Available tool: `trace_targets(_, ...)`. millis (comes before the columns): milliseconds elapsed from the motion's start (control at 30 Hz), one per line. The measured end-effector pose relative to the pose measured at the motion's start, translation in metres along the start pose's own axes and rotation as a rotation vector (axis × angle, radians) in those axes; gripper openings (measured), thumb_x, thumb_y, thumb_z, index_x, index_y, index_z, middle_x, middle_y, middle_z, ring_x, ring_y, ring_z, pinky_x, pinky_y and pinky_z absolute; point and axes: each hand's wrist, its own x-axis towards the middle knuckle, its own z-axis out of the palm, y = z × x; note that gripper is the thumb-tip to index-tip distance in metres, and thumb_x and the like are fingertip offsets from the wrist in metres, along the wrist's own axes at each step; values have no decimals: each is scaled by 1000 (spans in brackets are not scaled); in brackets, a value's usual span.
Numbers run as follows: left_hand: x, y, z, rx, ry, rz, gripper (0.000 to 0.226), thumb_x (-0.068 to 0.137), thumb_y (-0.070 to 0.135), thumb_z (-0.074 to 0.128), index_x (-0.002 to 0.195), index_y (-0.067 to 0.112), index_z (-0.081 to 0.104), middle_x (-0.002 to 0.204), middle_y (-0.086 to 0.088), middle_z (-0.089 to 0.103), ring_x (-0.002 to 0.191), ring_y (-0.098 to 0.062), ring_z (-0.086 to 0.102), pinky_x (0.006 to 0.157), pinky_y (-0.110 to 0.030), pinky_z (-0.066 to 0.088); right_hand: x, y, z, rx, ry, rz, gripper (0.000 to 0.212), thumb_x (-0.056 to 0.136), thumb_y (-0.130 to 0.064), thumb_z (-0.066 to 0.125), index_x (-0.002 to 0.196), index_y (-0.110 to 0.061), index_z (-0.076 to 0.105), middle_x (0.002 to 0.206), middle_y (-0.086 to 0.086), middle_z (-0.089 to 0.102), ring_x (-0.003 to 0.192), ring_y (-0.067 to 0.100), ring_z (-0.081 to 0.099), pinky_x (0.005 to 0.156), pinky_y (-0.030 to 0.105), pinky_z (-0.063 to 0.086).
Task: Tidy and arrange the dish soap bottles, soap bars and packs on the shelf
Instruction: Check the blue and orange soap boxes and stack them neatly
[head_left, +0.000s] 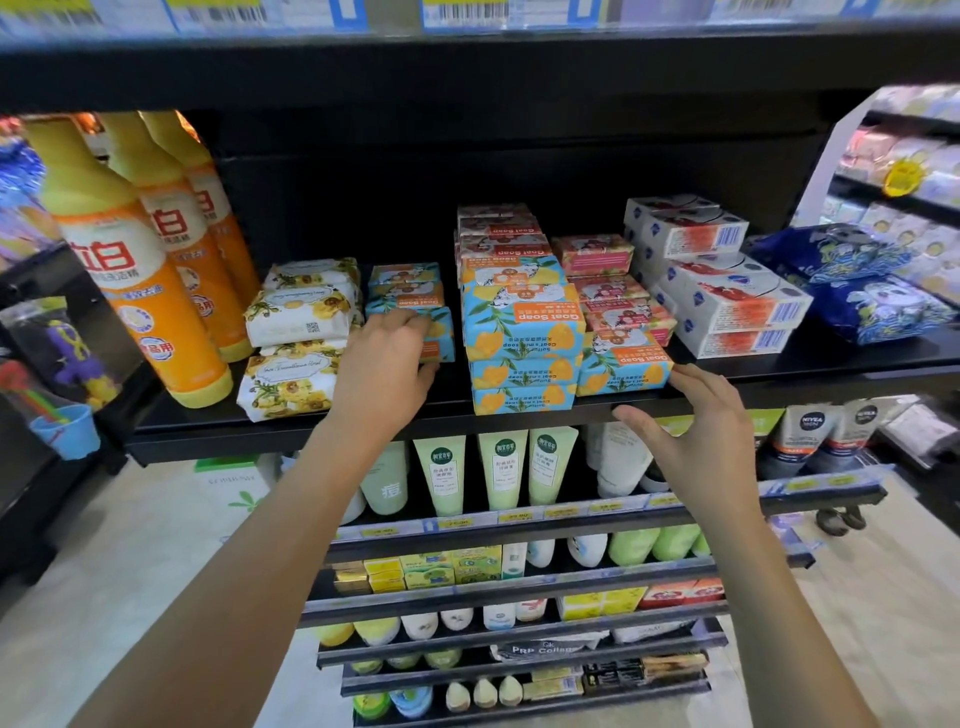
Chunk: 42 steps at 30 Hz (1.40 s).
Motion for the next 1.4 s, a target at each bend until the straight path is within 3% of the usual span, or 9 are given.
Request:
trace_targets(267,-16,-1,-15,-106,12,34,40,83,14,82,121,11,71,117,-12,68,110,-37,57,93,-48,47,0,2,2,23,1,2,69,79,-44,82,130,-1,65,136,15,61,134,33,49,113,51,41)
trace_targets(500,-22,-3,-25,38,-68,19,71,85,57,73,141,16,57,138,-6,60,128,-29,48,105,-44,29,-1,-1,1,22,7,-3,67,79,-40,83,130,0,65,135,15,62,134,33,49,115,53,39)
trace_targets(767,-36,-5,-41,-14,-83,-31,77,74,63,80,136,20,61,130,-2,64,124,-26,51,103,-41,24,-3,-3,0,48,-2,-1,68,80,-44,80,133,-3,64,139,13,60,137,28,46,117,58,35)
trace_targets(833,-49,-5,-45,-48,-26,-23,77,72,60,83,134,21,61,130,-2,64,124,-26,50,103,-40,24,-5,-6,-4,107,12,39,67,81,-45,80,134,-8,63,140,9,60,135,22,48,118,51,38)
trace_targets(933,-74,-8,-46,-72,44,-5,75,66,54,89,128,18,66,125,-4,67,120,-30,54,101,-41,24,-19,-15,-13,253,98,154,67,81,-50,76,136,-16,61,139,0,60,130,11,52,108,25,42)
trace_targets(1033,-101,-10,-45,-112,103,-2,76,60,51,92,125,19,68,121,-4,69,115,-23,53,97,-36,24,-44,-34,-16,393,140,140,49,86,-41,78,130,-22,65,131,-4,63,125,9,58,105,36,50)
trace_targets(1167,-126,7,-42,-306,99,21,75,60,49,90,126,22,67,121,9,60,115,-11,45,98,-38,32,-72,-81,-20,676,-138,244,41,80,-41,77,118,-26,70,111,-8,73,103,8,70,85,19,56)
trace_targets(1267,-136,25,-33,-403,78,78,75,62,49,90,129,25,64,122,20,51,117,-4,42,99,-32,35,-80,-108,-13,816,-480,320,50,81,-55,80,123,-30,68,110,-10,74,99,12,72,85,26,59)
trace_targets(1400,-140,38,-25,-479,52,107,75,67,46,90,133,28,61,129,22,50,124,-5,43,107,-26,34,-81,-123,-6,917,-535,396,41,83,-34,78,121,-23,69,108,-2,77,101,19,73,90,39,60)
